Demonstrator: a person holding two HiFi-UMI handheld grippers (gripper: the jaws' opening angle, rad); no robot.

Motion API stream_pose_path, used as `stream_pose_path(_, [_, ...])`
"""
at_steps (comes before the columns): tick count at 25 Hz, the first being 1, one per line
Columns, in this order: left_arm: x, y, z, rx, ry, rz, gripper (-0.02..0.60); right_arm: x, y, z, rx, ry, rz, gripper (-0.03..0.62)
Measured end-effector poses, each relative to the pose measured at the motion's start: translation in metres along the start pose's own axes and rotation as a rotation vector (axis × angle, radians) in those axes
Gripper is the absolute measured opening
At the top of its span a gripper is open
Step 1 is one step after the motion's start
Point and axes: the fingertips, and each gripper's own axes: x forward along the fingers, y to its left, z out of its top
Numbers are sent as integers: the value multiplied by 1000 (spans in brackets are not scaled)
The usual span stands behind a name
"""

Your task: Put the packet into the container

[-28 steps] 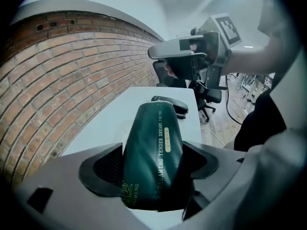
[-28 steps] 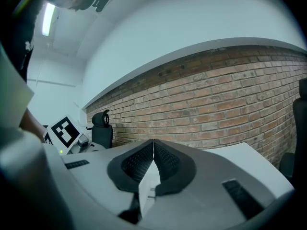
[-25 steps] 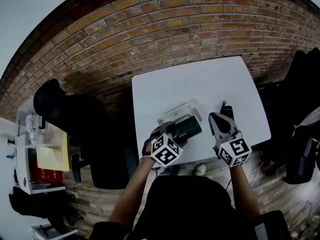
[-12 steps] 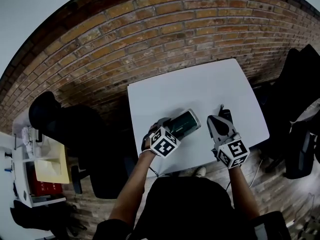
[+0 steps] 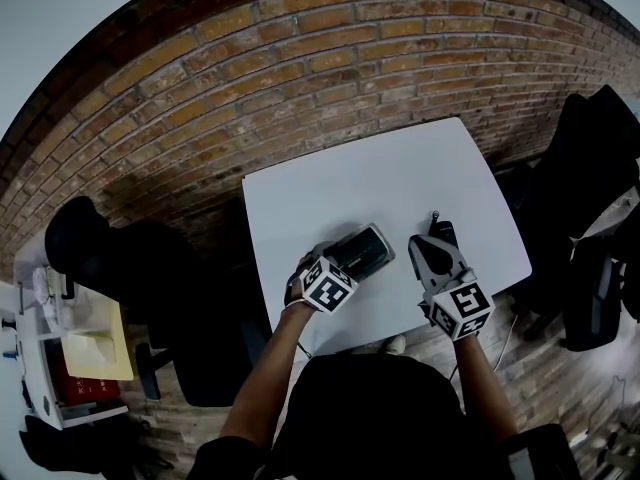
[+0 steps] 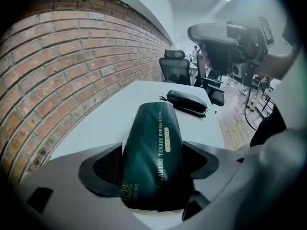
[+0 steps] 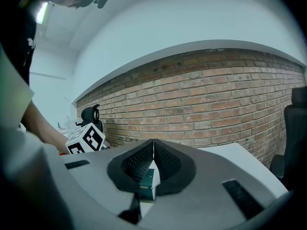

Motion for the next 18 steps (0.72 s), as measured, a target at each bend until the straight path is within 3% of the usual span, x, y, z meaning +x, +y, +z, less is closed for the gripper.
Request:
stream_pose_path(12, [27, -3, -11, 28, -10, -13, 390, -1, -6, -1, -20, 39, -12, 5])
stream_pose_path(18, [31, 0, -12, 3, -48, -21, 390, 0, -5, -4, -21, 46, -6, 5])
